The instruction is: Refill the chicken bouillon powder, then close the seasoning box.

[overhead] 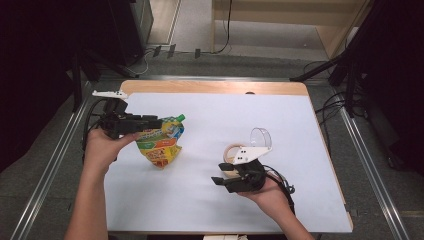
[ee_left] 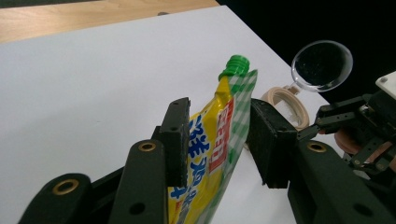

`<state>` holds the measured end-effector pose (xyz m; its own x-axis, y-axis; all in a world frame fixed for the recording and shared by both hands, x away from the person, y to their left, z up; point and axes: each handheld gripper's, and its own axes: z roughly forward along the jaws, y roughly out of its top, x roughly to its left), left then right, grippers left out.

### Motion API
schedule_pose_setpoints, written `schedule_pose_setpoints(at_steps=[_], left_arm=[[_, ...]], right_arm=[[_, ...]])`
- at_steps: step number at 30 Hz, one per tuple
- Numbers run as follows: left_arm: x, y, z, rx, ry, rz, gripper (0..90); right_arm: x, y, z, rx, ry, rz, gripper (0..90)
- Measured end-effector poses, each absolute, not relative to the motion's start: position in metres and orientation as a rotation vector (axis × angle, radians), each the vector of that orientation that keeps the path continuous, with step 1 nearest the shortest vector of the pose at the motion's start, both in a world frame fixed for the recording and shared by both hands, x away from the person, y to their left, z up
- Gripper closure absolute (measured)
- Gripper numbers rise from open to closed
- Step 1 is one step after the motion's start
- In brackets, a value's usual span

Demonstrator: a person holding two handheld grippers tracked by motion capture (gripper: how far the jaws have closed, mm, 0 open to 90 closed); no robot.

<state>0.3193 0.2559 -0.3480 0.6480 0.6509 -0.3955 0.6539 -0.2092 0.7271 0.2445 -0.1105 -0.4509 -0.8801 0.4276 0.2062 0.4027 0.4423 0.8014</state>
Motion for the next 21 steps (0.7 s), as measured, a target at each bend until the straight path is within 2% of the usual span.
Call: schedule_pose_setpoints(at_steps=[12,21], left_arm=[[0.307,0.269,-0.326,1.878,1.092,0.089,57.8],[0.31,0.29,-0.332,1.861,1.165,0.161,47.4]], right_arm=[[0.244,-0.121,-0.441,0.772,2.624,1.455,49.9],[0.245,-0.128,-0.434,0.794,2.6,1.47,51.3]])
